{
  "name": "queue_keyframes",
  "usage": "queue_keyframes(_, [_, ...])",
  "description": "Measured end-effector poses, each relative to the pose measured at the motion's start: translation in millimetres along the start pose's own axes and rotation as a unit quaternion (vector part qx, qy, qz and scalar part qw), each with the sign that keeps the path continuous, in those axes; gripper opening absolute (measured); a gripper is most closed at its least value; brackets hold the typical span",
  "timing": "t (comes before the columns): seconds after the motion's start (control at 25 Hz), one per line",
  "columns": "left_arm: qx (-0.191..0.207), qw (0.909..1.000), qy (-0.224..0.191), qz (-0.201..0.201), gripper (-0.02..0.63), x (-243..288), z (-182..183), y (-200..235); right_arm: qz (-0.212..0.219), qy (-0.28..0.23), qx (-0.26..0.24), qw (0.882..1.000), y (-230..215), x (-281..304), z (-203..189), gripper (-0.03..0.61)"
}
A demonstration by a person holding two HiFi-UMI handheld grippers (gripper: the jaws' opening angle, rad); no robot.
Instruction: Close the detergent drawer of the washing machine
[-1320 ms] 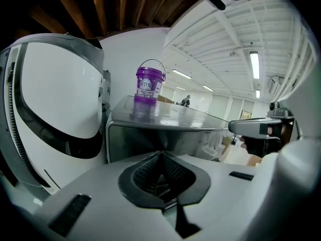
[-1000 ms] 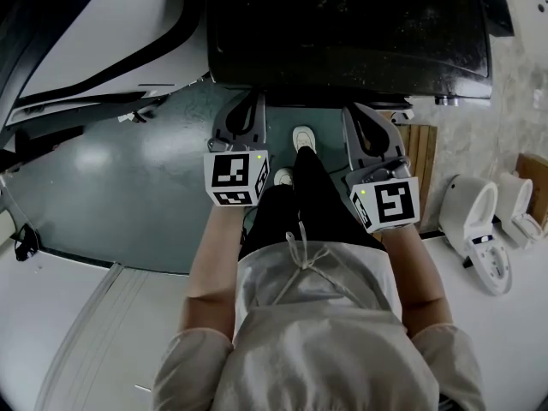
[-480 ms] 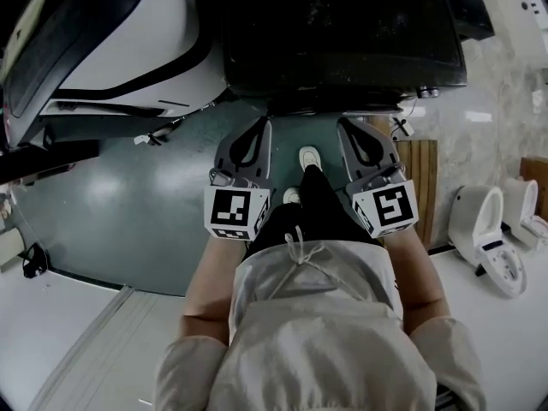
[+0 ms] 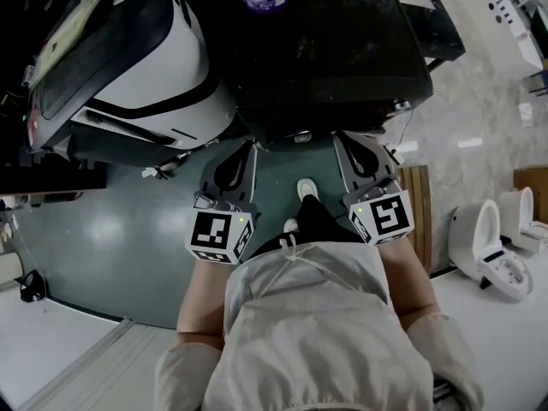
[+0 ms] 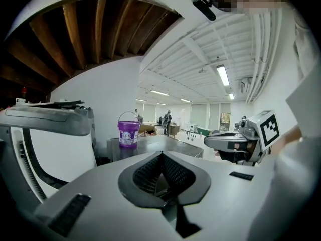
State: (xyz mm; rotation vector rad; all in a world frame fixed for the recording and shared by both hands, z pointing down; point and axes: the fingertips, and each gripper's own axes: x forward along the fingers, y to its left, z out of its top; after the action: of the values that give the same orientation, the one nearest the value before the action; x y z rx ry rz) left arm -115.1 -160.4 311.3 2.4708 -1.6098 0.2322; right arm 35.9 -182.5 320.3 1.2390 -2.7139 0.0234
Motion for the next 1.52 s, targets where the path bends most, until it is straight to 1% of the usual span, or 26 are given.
queue_keyframes(0.16, [0.019,0.9992,-0.028,-0.021,0.018,-23.2,25.9,-11.3,0.008,-0.015,-0.020,1.000,11.9,-12.4,22.2,0.006])
queue_keyframes(0.32, [0.034,0.9980,-0.050,-0.020,0.018,-41.2,41.5,-13.9,0.017,-0.023,-0.041,0.999,20.8,-21.1,34.2,0.005])
queue_keyframes(0.44, [0.036,0.9974,-0.058,-0.022,0.018,-49.3,47.5,-15.1,0.017,-0.025,-0.040,0.999,22.9,-26.4,39.0,0.005])
queue_keyframes(0.6, [0.053,0.9962,-0.059,-0.036,0.018,-52.8,50.1,-23.6,0.025,-0.022,-0.048,0.998,26.4,-28.3,37.2,0.003])
queue_keyframes(0.72, [0.051,0.9961,-0.058,-0.042,0.018,-52.7,50.7,-28.5,0.025,-0.023,-0.044,0.998,26.0,-31.4,37.4,0.003])
queue_keyframes(1.16, [0.044,0.9971,-0.056,-0.026,0.018,-46.8,50.9,-29.6,0.021,-0.031,-0.033,0.999,20.2,-39.0,38.5,0.002])
queue_keyframes(1.52, [0.044,0.9975,-0.052,-0.020,0.018,-44.9,49.0,-34.4,0.035,-0.041,-0.039,0.998,21.3,-40.9,41.2,0.002])
